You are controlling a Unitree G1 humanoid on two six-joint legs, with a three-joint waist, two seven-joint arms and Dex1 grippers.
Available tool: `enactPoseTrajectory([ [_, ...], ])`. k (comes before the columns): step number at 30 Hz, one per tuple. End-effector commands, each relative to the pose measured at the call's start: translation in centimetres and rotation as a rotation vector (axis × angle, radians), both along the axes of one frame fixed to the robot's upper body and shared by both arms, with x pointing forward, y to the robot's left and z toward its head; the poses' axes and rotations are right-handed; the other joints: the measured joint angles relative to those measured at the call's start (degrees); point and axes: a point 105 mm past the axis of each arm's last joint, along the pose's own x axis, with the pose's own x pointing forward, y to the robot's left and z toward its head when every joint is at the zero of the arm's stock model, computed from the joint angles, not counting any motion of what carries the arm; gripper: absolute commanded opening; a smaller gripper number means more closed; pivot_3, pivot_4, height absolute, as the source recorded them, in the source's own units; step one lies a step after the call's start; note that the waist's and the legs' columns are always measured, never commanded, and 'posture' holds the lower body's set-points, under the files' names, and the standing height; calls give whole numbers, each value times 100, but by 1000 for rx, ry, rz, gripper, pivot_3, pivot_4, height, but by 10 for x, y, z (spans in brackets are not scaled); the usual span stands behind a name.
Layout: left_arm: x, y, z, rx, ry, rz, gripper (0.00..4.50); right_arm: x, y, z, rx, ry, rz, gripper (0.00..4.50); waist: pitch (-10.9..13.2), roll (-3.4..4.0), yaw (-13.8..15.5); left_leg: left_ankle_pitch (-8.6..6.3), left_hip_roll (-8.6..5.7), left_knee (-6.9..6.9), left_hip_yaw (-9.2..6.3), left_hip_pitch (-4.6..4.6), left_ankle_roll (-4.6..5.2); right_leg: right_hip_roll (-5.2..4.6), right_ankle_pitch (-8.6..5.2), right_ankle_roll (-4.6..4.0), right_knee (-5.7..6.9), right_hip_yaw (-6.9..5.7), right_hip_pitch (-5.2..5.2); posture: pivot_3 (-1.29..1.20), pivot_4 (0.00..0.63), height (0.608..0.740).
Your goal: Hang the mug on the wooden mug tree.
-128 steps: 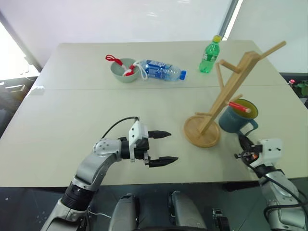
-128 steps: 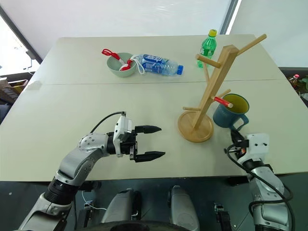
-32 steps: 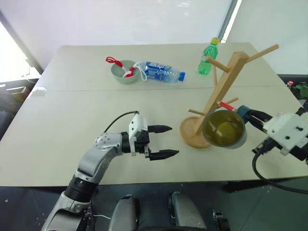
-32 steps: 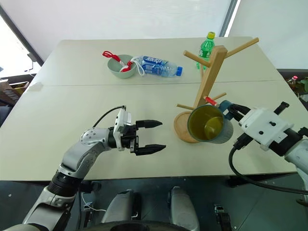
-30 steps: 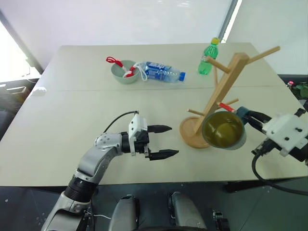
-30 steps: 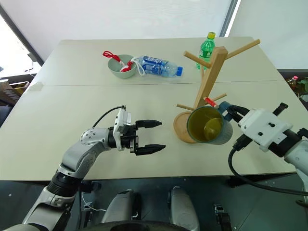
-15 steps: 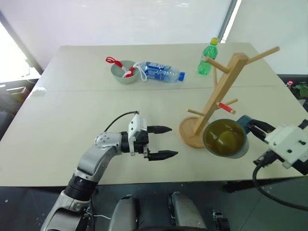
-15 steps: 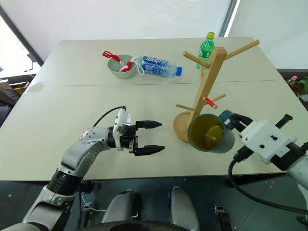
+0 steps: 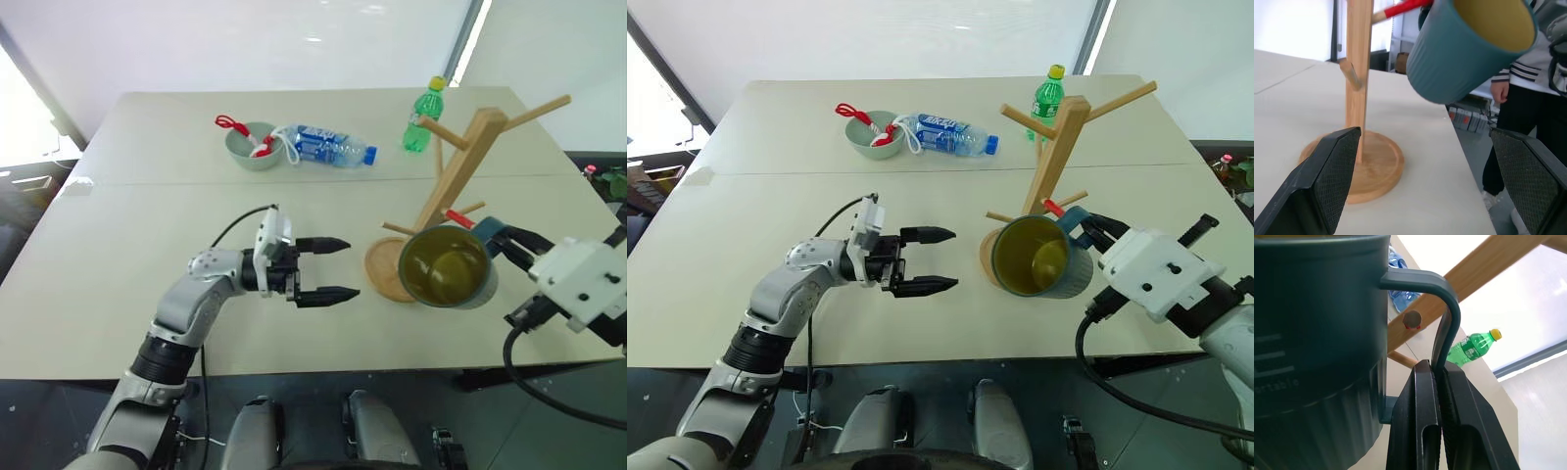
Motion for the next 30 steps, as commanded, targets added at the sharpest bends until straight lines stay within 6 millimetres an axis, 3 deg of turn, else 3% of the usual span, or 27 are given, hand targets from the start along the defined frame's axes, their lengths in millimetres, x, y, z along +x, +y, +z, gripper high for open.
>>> enactPoseTrajectory([
  [1, -3, 2, 25, -37, -71, -16, 4500, 4, -2, 6, -24, -29, -11, 27, 0, -1, 0, 0, 0, 0, 0, 0, 0, 0, 0, 0, 0, 0, 0, 0, 150, 740],
  [14, -7, 4, 44, -58, -105, -5, 4500, 22, -3, 4, -27, -17, -11, 27, 3, -5, -6, 0, 0, -1, 0, -1, 0, -1, 0, 0, -2, 0, 0, 0, 150, 740],
  [26, -9, 0, 45, -81, -101, 7, 4500, 32, -1, -1, -31, -7, -13, 27, 3, -5, 0, 0, -1, -2, 0, -4, 0, -1, 0, 0, -4, 0, -2, 0, 150, 740],
  [27, -9, 0, 45, -82, -101, 7, 4500, 32, -1, 0, -26, -7, -12, 662, 3, -5, 0, 0, -1, -2, 0, -4, 0, -1, 0, 0, -4, 0, -2, 0, 150, 740],
  [29, -8, 0, 45, -82, -101, 8, 4500, 32, -2, 2, -27, -17, -16, 1257, 3, -5, -1, 0, -1, -2, 0, -4, 0, -1, 0, 0, -4, 0, -2, 0, 150, 740],
  [30, -8, 0, 45, -82, -101, 9, 4500, 32, -2, 4, -30, -23, -19, 1832, 3, -5, -1, 0, -1, -2, 0, -3, 0, -1, 0, 0, -4, 0, -2, 0, 150, 740],
])
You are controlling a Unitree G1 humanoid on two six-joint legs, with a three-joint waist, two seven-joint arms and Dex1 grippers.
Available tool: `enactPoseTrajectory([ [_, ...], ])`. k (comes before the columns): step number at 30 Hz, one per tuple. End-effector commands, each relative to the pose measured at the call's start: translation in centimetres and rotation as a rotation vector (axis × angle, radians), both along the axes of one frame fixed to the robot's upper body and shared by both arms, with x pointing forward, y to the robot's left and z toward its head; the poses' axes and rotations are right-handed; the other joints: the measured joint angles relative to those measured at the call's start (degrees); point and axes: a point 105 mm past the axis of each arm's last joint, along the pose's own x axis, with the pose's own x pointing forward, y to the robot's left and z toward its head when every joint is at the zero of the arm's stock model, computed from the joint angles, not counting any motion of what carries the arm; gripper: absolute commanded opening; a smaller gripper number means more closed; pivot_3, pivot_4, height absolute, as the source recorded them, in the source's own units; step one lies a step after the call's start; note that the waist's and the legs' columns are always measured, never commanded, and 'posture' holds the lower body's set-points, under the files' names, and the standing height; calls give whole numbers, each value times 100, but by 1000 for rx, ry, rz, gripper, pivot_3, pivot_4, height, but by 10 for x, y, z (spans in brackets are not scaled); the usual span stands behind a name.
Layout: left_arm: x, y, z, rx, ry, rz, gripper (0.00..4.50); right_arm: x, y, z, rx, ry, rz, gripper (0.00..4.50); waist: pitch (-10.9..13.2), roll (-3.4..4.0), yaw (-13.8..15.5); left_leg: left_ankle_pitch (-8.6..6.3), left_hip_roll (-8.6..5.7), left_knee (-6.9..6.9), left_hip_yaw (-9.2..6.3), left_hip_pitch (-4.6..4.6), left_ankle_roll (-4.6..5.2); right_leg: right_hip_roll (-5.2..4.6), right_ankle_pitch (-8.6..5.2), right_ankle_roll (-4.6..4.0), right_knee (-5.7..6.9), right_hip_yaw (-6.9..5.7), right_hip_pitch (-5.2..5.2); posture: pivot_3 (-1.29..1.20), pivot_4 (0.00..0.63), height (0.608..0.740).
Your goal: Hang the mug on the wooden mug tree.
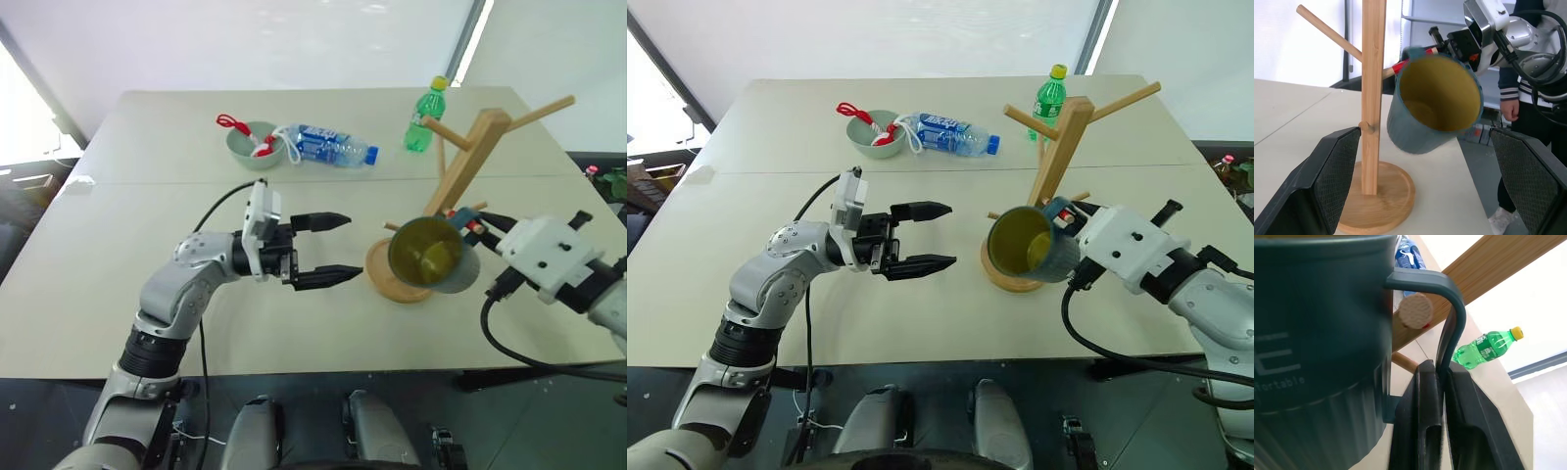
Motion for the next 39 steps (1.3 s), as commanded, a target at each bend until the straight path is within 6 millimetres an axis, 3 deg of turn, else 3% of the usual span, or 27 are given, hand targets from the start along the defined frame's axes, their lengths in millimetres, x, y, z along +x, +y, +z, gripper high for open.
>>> enactPoseTrajectory([
  [1, -5, 0, 12, -28, -48, -13, 4500, -2, -3, 16, -27, -76, -19, 2313, 0, 0, 0, 0, 0, 0, 0, 0, 0, 0, 0, 0, 0, 0, 0, 0, 150, 740],
  [3, -4, 0, 11, -27, -49, -13, 4500, -3, -4, 17, -42, -82, -21, 3294, 0, 0, 1, 0, 0, 0, 0, 0, 0, 0, 0, 0, 0, 0, 0, 0, 150, 740],
  [11, 0, 1, 8, -31, -39, 3, 4500, -18, -21, 29, -24, -89, -44, 3294, 0, -1, 6, 0, -1, 0, 1, -1, 0, 0, 0, 0, -1, 0, 1, 0, 150, 740],
  [14, 8, 6, 5, -32, -28, 47, 4500, -26, -32, 34, 81, -83, -61, 3294, 1, -2, 6, 0, 0, 0, 0, -1, 0, 0, 0, 0, -1, -1, 1, 0, 150, 740],
  [19, 44, 32, -14, 2, -25, 331, 4500, -33, -59, 0, 401, -12, -159, 3294, -2, -11, 8, 0, 3, -2, -2, 1, 0, 3, 0, 1, -1, -5, 3, 0, 150, 740],
  [25, 71, 80, -47, -29, 59, 715, 4500, -18, -75, -64, 622, 24, -260, 3294, -4, -6, -31, 0, 20, -5, -2, 9, 0, -1, 2, 0, 2, 4, 1, 0, 150, 740],
  [31, 65, 110, -79, 26, 85, 936, 4500, 11, -75, -94, 734, 18, -254, 3294, -4, -3, -21, 0, 21, -5, 4, 9, 0, -9, 3, -1, 7, 5, -4, 0, 150, 740],
  [39, 55, 122, -87, 15, 95, 1020, 4500, 32, -72, -111, 765, 53, -201, 3294, -4, -2, 6, 0, 20, -8, 2, 6, 0, -15, 3, -1, 5, 3, -4, 0, 150, 740],
])
